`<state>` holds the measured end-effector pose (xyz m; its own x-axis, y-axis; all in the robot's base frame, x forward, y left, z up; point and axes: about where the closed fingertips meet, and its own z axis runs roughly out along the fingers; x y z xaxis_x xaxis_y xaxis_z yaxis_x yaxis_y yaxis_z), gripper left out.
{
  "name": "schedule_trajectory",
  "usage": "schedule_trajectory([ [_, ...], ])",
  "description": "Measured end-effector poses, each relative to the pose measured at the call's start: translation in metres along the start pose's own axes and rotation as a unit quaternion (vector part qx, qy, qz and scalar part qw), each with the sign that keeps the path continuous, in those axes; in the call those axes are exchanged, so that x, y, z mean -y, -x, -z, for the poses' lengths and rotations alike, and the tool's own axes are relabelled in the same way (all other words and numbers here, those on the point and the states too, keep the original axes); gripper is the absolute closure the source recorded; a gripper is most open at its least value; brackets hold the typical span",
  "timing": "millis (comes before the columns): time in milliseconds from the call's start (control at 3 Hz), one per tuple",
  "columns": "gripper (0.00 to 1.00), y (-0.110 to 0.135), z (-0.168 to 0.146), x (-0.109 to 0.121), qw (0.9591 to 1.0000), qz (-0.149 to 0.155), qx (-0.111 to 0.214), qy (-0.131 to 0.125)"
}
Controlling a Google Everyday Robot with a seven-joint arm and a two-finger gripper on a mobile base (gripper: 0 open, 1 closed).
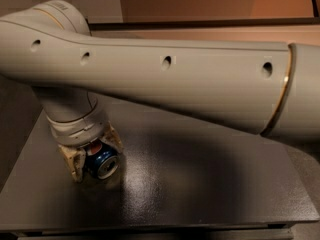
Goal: Place pepsi can upright
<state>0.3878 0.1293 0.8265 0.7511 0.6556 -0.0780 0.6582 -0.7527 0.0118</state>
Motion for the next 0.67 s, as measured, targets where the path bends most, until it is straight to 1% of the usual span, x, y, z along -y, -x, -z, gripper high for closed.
schedule_trajectory([
  [333,0.64,-0.002,0.006,0.001,0.9999,-0.009,-0.005,-0.002],
  [667,0.88,-0.01,0.023,0.004,0.9984,-0.046,-0.022,-0.024],
])
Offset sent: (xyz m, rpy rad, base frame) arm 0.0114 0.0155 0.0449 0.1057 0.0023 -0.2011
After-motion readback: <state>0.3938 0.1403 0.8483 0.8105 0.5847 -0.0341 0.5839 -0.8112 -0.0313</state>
